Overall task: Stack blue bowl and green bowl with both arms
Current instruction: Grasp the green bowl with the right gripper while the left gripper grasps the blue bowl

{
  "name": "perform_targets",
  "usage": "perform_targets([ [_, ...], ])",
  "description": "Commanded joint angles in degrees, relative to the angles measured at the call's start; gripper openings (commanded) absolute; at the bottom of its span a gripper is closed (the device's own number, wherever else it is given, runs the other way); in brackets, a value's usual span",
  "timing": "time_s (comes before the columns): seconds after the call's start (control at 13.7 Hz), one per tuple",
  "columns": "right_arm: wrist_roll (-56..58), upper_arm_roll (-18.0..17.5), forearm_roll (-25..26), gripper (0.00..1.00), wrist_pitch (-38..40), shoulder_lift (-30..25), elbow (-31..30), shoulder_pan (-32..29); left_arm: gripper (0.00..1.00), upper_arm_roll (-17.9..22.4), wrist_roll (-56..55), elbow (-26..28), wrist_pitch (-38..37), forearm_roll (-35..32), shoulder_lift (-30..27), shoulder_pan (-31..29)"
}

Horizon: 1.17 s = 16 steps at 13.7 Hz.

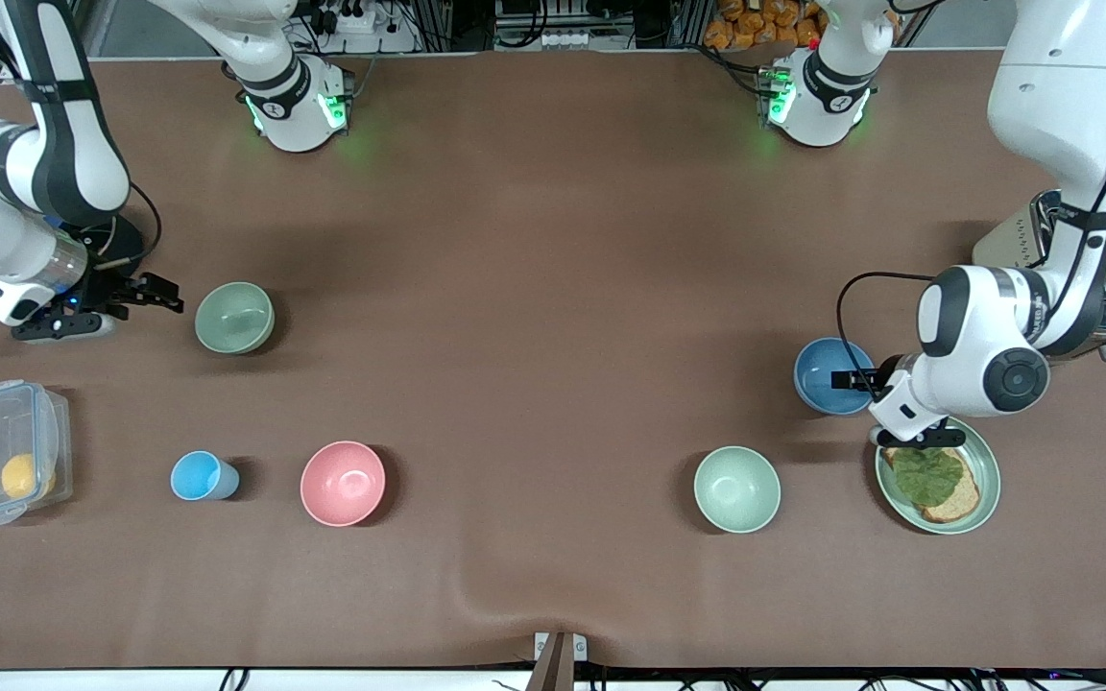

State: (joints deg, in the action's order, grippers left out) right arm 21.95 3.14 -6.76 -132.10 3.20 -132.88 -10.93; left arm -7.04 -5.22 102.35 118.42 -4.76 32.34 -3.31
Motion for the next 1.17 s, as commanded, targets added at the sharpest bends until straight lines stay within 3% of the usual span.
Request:
perform_targets([
  [0.0,1.9,-0.5,-2.1,0.97,-6.7,1.5,-3.3,-1.1,0.54,-0.3,0.0,0.0,1.4,-1.6,0.8,-0.7],
  [0.07,2.6,-0.5,-2.1,0.95,-10.3,2.2,-5.1,-1.1,0.04,-0.3,0.1,0.0,1.3,-1.6,0.8,-0.9],
  [0.22,3.7,-0.6,-2.2,0.90,-14.0,3.8,-6.4,-1.1,0.00,-0.3,0.6,0.0,1.4,-1.6,0.8,-1.4],
  [0.44,3.8,-0.7,-3.2,0.64,-19.7,5.4,-9.0,-0.3,0.00,-0.3,0.8,0.0,1.4,-1.7,0.7,-1.4],
  [0.66,4.1,-0.7,-3.2,0.56,-24.2,7.4,-10.2,0.1,0.00,-0.3,1.6,0.0,1.4,-1.7,0.5,-1.5],
  [0.73,4.3,-0.8,-3.2,0.43,-24.3,7.4,-10.5,0.1,0.00,-0.3,1.7,0.0,1.4,-1.7,0.2,-1.5],
  [0.87,4.3,-0.9,-3.2,0.01,-24.2,7.3,-10.6,0.3,0.00,-0.4,2.4,-0.7,1.1,-1.5,-1.1,-1.7],
  [1.09,2.8,-1.0,-3.7,0.00,-22.6,6.6,-10.0,2.4,0.00,-1.7,4.7,-1.0,0.3,1.0,-4.9,-4.7],
])
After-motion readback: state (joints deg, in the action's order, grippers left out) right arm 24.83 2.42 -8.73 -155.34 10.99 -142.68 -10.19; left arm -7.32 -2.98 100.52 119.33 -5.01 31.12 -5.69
